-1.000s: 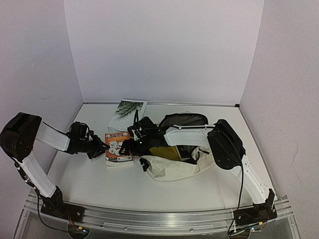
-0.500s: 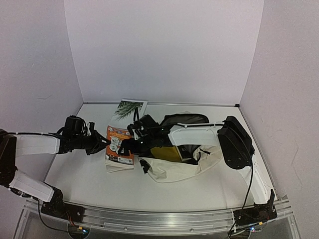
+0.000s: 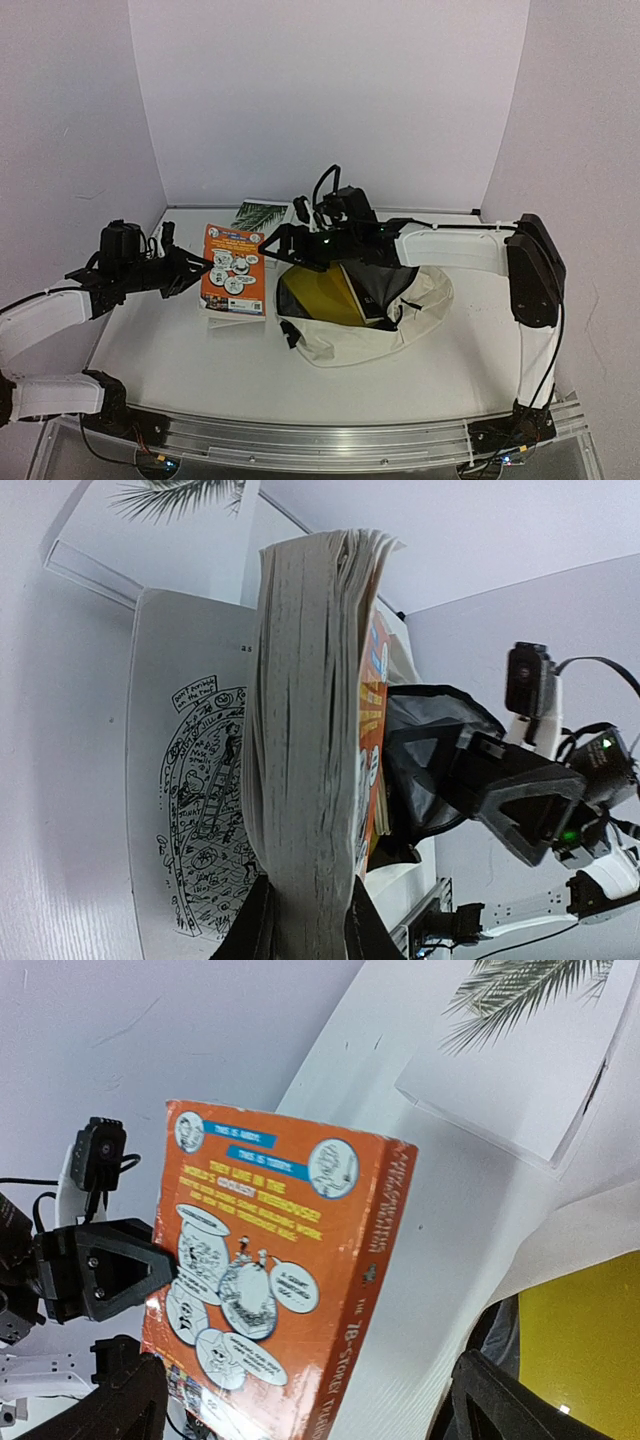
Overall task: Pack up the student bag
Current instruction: Pick up the book from the center of the board.
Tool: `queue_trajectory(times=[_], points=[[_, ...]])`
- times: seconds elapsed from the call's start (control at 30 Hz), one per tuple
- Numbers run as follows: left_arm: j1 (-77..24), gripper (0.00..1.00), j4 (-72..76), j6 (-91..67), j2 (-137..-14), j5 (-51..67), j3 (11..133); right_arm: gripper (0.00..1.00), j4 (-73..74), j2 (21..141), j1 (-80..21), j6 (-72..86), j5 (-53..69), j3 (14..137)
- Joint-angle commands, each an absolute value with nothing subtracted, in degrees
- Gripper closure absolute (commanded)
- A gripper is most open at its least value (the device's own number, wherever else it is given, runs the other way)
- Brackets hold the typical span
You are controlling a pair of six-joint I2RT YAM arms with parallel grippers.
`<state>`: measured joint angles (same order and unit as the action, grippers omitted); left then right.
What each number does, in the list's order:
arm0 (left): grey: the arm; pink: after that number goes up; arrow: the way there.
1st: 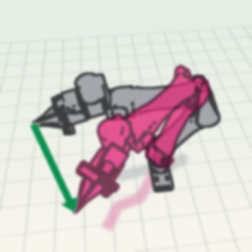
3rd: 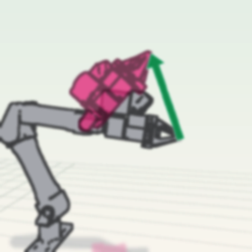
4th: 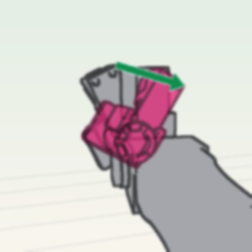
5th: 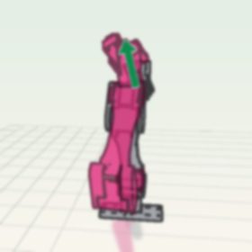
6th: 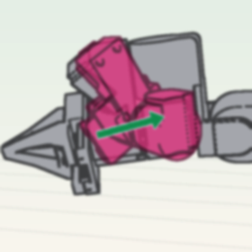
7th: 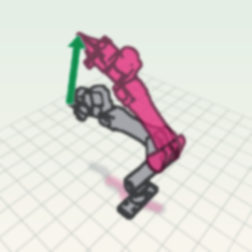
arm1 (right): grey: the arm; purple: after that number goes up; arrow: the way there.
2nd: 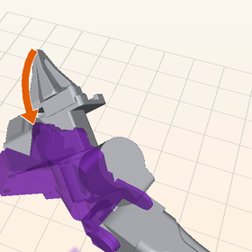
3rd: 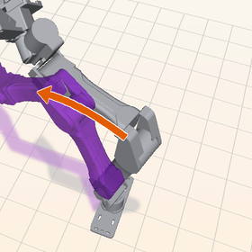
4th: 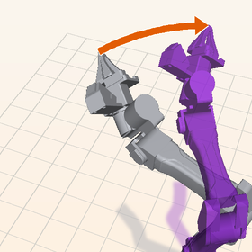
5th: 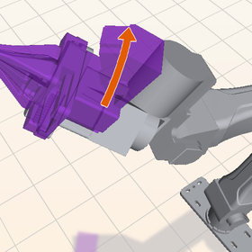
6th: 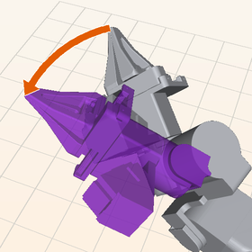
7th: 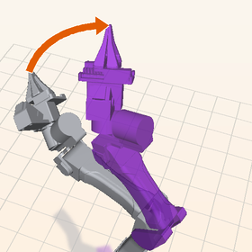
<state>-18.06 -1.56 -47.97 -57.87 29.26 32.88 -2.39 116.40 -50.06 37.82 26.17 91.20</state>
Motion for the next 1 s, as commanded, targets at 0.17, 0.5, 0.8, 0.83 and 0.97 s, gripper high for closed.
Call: queue_trajectory(times=[0.17,0.5,0.8,0.83,0.97], points=[[-18.2,1.00,10.1,-49.1,-53.3,37.9,36.8,0.02,-13.2,115.6,-50.4,42.2,38.2,89.0],[-18.3,1.00,17.1,-50.2,-53.5,42.6,35.5,0.14,-19.3,118.0,-50.7,45.7,43.8,89.5],[-18.3,1.00,16.2,-49.4,-56.3,44.5,35.2,0.50,-33.7,114.6,-51.1,50.0,44.8,85.4],[-18.3,1.00,14.9,-48.8,-56.6,44.6,35.8,0.60,-33.7,113.6,-51.1,49.3,43.8,84.9],[-18.4,0.76,5.9,-44.2,-58.0,44.6,39.4,0.86,-33.3,111.0,-50.9,47.3,41.8,83.2]])
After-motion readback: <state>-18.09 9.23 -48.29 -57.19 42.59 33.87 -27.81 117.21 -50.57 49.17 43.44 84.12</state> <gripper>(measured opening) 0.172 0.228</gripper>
